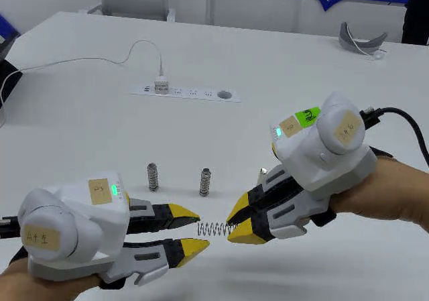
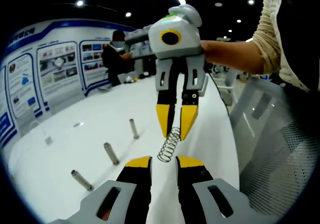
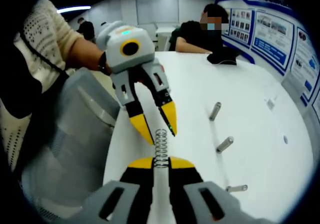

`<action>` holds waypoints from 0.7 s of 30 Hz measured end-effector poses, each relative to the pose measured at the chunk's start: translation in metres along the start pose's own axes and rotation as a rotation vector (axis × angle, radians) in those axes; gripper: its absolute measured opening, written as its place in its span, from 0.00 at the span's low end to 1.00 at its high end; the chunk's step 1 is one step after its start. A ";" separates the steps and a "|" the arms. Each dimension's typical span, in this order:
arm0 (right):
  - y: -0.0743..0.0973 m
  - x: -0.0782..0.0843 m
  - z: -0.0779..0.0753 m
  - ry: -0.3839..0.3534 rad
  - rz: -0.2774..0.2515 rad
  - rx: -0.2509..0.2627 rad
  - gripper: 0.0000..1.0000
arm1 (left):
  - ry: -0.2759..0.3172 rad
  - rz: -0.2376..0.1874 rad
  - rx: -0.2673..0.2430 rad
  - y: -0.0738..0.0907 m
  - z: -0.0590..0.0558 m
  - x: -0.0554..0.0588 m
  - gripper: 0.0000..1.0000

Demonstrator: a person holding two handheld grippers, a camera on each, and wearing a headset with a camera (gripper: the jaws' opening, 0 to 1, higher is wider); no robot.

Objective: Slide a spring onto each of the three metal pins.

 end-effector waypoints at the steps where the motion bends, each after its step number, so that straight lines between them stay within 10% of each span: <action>1: 0.000 0.000 0.000 0.000 0.005 -0.002 0.12 | -0.004 -0.002 0.003 0.000 -0.001 0.000 0.18; 21: 0.003 -0.010 0.009 0.005 0.039 -0.025 0.12 | -0.017 0.007 0.043 -0.001 -0.008 0.001 0.12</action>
Point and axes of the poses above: the centre of the closed fingertips' face, and the gripper's own axes: y roughly backward along the fingers, z roughly to its left, x roughly out of its underside, the point moved 7 cm from there along y, roughly backward along the fingers, and after that the axes turned 13 degrees about -x, right-handed, at the moved point
